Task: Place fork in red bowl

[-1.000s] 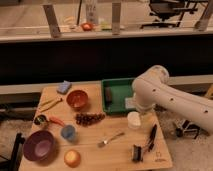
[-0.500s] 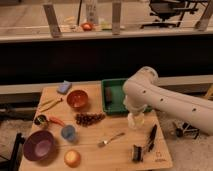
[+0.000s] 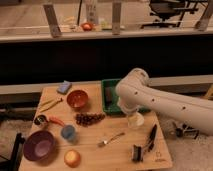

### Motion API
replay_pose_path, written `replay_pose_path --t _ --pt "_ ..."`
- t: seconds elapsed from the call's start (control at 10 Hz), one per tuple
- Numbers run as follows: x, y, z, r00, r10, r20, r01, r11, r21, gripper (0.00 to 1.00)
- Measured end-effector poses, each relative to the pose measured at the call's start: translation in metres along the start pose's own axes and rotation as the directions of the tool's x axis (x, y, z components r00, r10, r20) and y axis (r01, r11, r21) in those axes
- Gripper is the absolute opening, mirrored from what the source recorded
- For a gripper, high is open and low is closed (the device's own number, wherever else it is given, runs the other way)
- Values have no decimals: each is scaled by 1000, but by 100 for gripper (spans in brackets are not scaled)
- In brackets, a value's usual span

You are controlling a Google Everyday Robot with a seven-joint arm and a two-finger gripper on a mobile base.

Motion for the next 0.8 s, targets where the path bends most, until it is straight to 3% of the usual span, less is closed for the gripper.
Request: replay_pose_path --t 0.4,0.8 --pt "-22 -12 14 999 -41 14 41 999 7 80" --pt "-28 -15 27 998 -51 47 51 999 15 80"
